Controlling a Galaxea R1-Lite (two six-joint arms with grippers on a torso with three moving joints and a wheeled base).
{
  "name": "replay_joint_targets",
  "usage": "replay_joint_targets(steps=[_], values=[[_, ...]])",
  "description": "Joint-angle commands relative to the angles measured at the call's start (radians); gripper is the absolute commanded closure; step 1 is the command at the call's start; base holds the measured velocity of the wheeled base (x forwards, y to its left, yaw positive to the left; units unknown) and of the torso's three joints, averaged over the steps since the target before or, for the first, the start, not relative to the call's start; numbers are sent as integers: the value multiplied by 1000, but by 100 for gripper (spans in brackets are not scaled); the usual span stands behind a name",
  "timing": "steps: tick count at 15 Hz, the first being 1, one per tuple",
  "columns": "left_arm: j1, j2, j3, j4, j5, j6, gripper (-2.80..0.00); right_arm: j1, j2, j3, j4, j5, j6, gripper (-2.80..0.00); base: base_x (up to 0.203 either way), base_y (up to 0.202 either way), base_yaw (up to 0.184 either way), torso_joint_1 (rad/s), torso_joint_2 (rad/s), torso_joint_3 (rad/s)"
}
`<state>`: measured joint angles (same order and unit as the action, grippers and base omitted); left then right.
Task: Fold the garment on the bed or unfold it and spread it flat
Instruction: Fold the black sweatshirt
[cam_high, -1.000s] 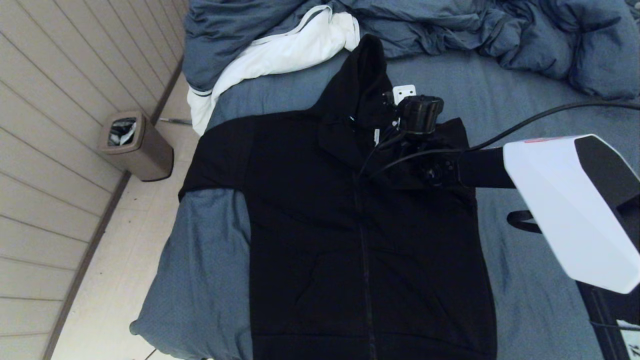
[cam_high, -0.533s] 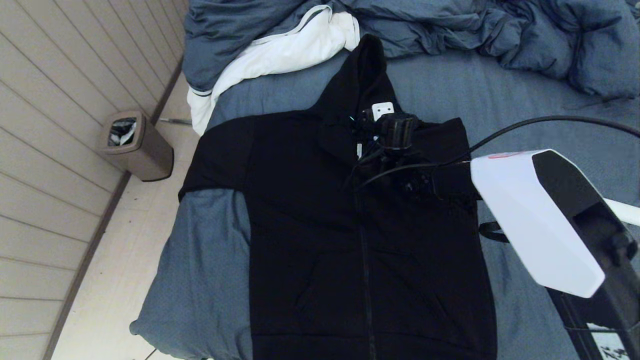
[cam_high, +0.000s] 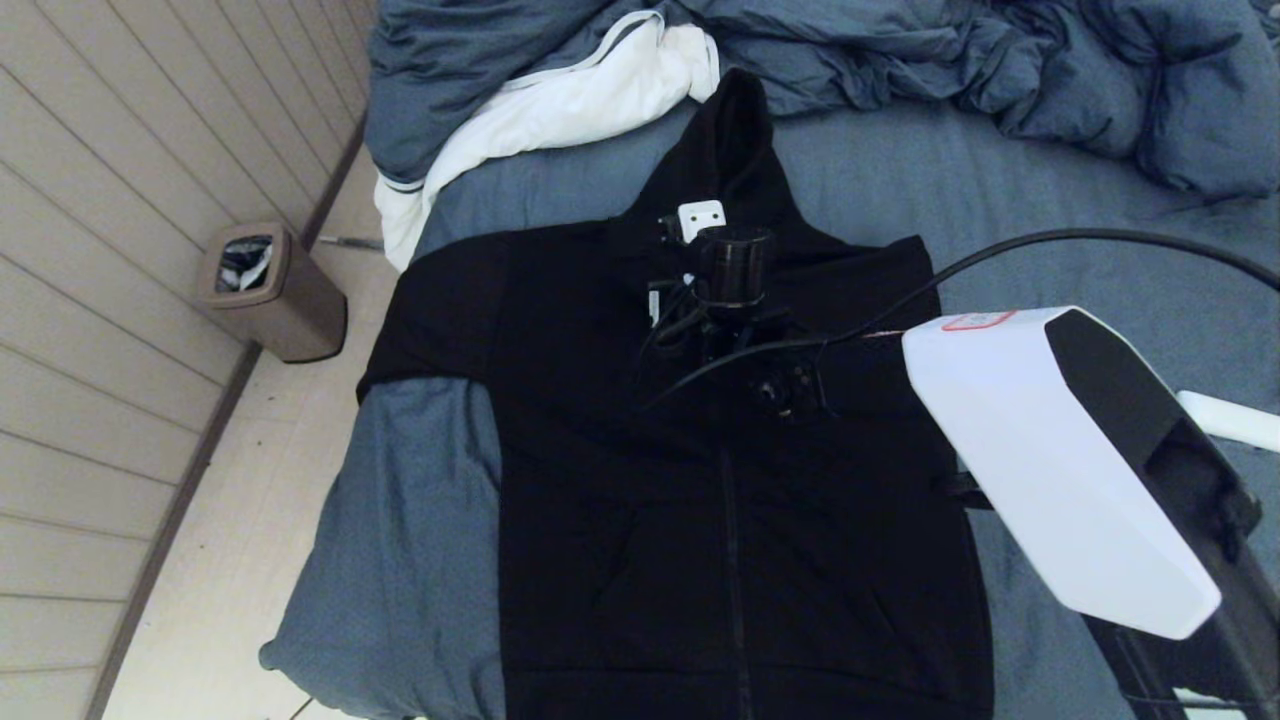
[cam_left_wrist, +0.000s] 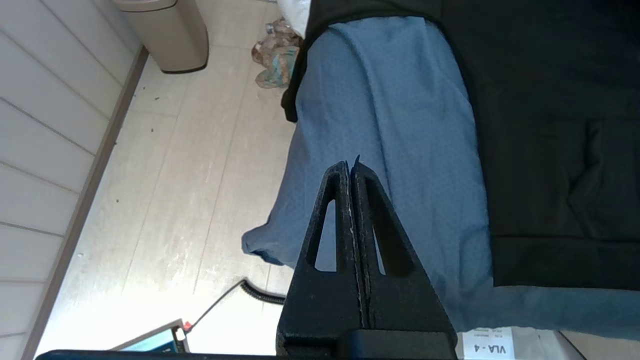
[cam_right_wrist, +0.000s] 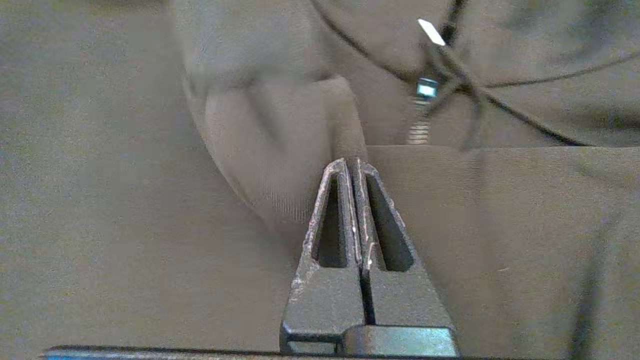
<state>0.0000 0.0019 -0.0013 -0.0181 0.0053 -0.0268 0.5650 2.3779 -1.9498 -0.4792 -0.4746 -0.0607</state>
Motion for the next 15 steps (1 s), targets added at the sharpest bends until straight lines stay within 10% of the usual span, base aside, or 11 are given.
replay_joint_targets(steps=[1,15], values=[[0,0,1,0,1,-1,0,48,-14,2,-3,-15,4,0,0,0,0,0,0,0],[0,0,-1,0,2,-1,0,-28,-269,117,98,-58,14,0,0,0,0,0,0,0]])
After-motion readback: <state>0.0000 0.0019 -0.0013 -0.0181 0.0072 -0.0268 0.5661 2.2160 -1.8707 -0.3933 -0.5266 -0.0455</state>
